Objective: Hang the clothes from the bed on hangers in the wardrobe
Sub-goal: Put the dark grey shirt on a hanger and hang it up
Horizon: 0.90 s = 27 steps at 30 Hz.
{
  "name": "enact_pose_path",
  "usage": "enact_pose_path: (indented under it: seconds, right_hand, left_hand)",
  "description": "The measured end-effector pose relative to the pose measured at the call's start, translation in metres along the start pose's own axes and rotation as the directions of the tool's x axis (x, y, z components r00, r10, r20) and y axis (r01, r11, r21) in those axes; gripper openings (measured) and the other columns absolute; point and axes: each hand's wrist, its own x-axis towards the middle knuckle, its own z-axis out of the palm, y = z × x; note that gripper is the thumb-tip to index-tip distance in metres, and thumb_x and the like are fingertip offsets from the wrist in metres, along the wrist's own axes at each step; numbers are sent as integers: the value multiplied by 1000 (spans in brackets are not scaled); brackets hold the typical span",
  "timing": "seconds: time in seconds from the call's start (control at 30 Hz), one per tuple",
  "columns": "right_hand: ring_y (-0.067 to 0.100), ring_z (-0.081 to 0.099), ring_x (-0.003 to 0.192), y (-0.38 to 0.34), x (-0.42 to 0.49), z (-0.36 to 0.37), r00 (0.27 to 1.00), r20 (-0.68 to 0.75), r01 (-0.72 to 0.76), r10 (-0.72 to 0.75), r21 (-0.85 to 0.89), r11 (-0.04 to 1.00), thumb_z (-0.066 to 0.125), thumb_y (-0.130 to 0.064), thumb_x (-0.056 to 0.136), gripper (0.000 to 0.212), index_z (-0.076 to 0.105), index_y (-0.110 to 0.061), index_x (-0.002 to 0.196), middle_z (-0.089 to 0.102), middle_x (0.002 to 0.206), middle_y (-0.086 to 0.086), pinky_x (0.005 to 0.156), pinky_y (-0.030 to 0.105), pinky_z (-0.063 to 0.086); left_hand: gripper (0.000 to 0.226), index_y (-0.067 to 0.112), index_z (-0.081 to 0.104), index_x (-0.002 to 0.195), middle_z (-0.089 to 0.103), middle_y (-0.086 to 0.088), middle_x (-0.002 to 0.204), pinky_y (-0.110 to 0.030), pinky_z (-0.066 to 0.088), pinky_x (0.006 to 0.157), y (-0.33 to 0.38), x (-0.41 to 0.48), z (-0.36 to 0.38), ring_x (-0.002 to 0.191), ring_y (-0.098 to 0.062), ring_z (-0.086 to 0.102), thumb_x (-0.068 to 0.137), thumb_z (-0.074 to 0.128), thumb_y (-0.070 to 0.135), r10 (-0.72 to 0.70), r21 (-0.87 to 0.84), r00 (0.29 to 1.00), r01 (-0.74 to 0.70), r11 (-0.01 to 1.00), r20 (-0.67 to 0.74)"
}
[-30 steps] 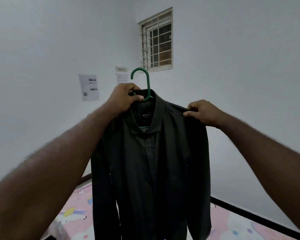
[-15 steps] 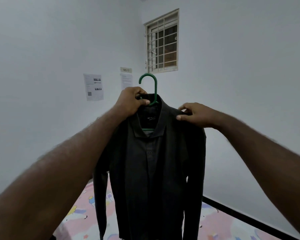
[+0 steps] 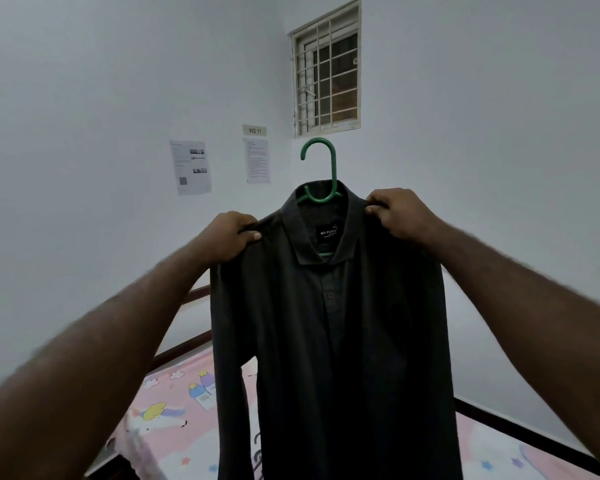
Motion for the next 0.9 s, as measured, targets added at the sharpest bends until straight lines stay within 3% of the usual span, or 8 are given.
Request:
enact_pose_path:
  seconds: [0.1,0.23,0.3,0.43,0.53,0.63,0.73,0.9]
  right_hand:
    - [18,60,94,2,1,-5,999,38,19,-21,53,998,64,-16,92,15,70,-9,104,69,98,4,78,26,41]
    - [18,58,92,22,-4,-15,926,363,-83,106,-78,993,55,-22,99,12,65,-16,102,64,96,0,75,28,39]
    - [17,58,94,35,-12,-14,886,432,-125,171,-132,983,55,-17,98,11,64,-21,101,65,98,-1,79,27,38]
    - [21,57,94,47,-17,-13,938,276,-164,207,-170,972,62,-15,92,7,66,-19,97,63,93,1,77,28,39]
    - [22,57,94,52,-17,-14,929,280,-175,241,-241,955,67,-16,88,9,69,-16,98,62,92,2,78,30,42]
    - [26,56,88,57,-24,-12,954,189,-168,231,-302,939,62,-13,86,5,63,-18,84,59,82,0,77,35,47]
    - [28,52,78,61,-41,-3,970,76,-199,229,-289,936,51,-8,85,18,48,-19,71,51,71,-1,66,35,44]
    - [34,58,88,95,-143,72,908,266,-226,323,-339,913,55,-19,87,11,45,-21,82,62,90,15,69,35,41]
  left_hand:
    - [15,7,69,102,69,-9,98,-29,41,80,2,-2,2,94,-25,60,94,59,14,32,-32,991,-36,999,-129]
    - [17,6,70,104,71,-9,100,-32,45,87,3,-2,5,96,-25,62,94,59,12,56,-41,984,-64,997,-172]
    - [17,7,70,106,71,-9,102,-32,46,88,6,-1,10,97,-25,61,94,59,12,71,-47,983,-80,996,-171]
    - [16,8,66,105,68,-11,103,-32,43,83,7,14,21,96,-26,58,95,58,16,13,33,996,-10,999,-90]
    - [14,10,64,103,66,-15,103,-33,43,77,2,25,29,95,-29,58,94,59,18,-43,154,998,49,987,-43]
    - [12,9,60,104,64,-17,99,-36,43,71,2,27,42,86,-30,55,95,55,16,-28,173,989,54,983,-148]
    - [11,8,56,104,63,-19,95,-37,41,68,-2,18,62,79,-29,51,95,51,11,-23,104,974,48,993,-224]
    - [15,11,56,104,65,-20,95,-38,42,68,-33,-69,165,88,-38,60,91,51,8,-121,63,989,127,990,-90]
